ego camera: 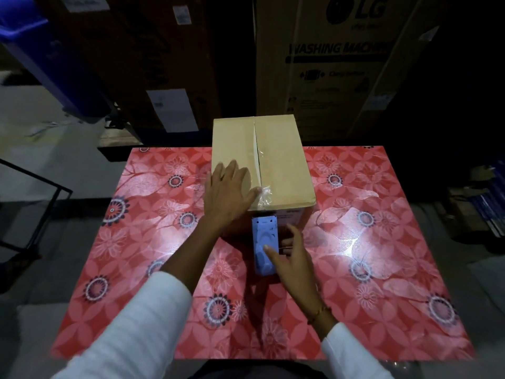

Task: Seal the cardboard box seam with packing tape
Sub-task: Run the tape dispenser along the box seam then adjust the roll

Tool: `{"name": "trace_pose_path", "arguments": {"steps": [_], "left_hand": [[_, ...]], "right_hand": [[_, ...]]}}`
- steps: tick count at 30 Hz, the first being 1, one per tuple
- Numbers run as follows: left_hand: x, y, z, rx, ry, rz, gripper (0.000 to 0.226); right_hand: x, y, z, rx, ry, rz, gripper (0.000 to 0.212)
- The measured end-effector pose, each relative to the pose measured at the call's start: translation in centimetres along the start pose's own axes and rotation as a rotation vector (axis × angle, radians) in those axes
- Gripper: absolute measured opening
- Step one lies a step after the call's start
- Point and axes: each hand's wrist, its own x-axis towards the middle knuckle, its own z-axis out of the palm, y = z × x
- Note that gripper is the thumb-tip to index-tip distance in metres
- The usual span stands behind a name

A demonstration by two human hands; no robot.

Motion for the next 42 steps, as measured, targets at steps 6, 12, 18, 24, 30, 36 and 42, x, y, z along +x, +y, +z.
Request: {"name": "trace_pose_path", "arguments": {"steps": [6, 12, 18, 24, 30, 36, 42], "left_hand": [[1.5, 0.1, 0.9, -0.025, -0.066, 0.052, 0.061], [1.3, -0.1, 1.5, -0.016, -0.037, 0.071, 0.06], [2.8, -1.5, 1.0, 0.102, -0.12, 0.194, 0.065], [1.9, -2.0, 1.5, 0.13, -0.097, 0.206, 0.065], [-0.6, -2.0, 1.6, 0.103, -0.095, 0.193, 0.063], [-1.1, -0.4, 0.7, 0.006, -0.11, 0.24, 0.071], [-1.4, 0.0, 1.4, 0.067, -0.131, 0.238, 0.074]], "right_hand": [[0.5, -0.9, 1.7, 0.068, -0.046, 0.015, 0.086], [0.7, -1.1, 3.5, 0.057, -0.051, 0.069, 0.103], [0.7, -1.5, 3.8, -0.019, -0.014, 0.056, 0.091], [-0.1, -1.5, 3.4, -0.113, -0.047, 0.049, 0.086], [-2.7, -1.2, 3.0, -0.127, -0.082, 0.08, 0.078], [-3.5, -1.3, 3.0, -0.095, -0.054, 0.101, 0.077], [-3.7, -1.7, 3.1, -0.101, -0.046, 0.095, 0.078]]}}
